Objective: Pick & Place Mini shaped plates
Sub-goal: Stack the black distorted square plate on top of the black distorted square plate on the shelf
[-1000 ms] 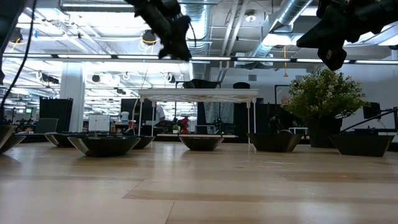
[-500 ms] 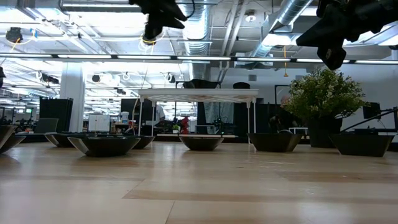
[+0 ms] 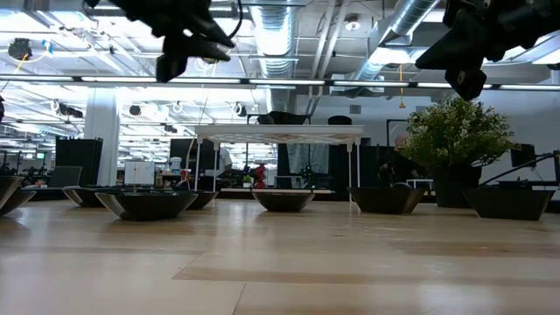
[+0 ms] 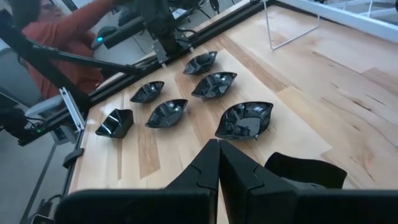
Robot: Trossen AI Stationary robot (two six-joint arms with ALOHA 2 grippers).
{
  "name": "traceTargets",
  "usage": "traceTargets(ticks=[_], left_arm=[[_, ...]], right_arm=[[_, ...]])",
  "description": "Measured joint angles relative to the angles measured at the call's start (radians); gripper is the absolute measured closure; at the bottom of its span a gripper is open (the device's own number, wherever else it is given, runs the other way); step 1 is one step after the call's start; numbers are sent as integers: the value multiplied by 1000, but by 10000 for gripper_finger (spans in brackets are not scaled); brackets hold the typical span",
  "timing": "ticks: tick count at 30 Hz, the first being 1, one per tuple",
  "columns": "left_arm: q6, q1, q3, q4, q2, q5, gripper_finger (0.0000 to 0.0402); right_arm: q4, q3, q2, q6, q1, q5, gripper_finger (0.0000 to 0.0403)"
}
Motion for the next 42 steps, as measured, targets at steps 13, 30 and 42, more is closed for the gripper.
traceTargets(ticks=[13,30,42], left_arm=[[-466,-237,-184,8,-41,63,311],[-1172,-658,-187,10,-36,35,311],[-1208,-653,-186,3,-37,-42,311]], right_arm=[[19,0,124,0,0,-53,401],[22,0,129,-11,0,-49,401],[21,0,129,-55,0,-49,401]])
